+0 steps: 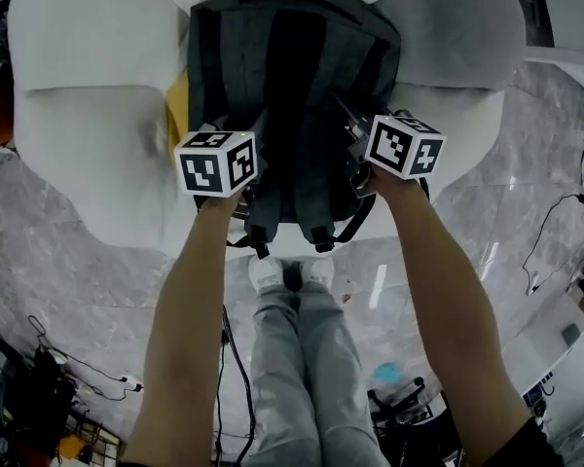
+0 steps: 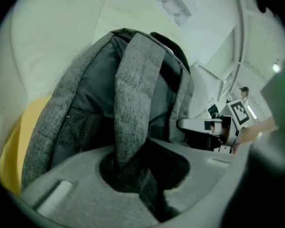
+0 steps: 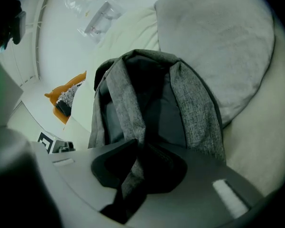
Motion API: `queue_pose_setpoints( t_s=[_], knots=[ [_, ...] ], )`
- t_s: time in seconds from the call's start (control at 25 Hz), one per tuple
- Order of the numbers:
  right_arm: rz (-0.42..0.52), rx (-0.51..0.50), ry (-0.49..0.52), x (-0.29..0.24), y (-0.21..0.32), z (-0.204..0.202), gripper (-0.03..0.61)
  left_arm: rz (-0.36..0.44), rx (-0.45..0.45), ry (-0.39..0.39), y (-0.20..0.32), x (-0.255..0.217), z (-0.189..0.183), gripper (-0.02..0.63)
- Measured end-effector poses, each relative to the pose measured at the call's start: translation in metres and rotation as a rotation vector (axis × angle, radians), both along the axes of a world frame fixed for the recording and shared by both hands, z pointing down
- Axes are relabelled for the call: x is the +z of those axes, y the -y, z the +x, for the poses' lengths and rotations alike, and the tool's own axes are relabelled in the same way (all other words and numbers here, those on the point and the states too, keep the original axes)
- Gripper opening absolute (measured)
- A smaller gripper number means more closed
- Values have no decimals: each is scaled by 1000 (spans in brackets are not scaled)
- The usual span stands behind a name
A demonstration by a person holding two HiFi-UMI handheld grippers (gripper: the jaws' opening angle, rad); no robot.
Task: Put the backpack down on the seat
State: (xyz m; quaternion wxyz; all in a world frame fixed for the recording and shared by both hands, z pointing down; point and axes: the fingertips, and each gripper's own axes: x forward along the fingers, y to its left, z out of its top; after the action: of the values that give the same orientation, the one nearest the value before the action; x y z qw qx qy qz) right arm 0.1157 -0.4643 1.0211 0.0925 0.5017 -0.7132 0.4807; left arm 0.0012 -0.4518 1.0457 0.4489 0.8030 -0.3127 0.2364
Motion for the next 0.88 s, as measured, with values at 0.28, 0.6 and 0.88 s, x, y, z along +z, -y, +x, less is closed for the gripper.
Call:
queue_pose_setpoints(
  t_s=[0.28, 0.6, 0.88],
  knots=[
    [21, 18, -8, 6, 1, 0, 67, -18, -4, -23, 0, 4, 0, 26],
    [60, 30, -31, -3, 4, 2, 82, 65, -10, 23, 4, -3, 3, 29],
    [51, 92, 48, -32, -19, 9, 269, 96, -139, 18, -9, -50, -26, 151]
  ],
)
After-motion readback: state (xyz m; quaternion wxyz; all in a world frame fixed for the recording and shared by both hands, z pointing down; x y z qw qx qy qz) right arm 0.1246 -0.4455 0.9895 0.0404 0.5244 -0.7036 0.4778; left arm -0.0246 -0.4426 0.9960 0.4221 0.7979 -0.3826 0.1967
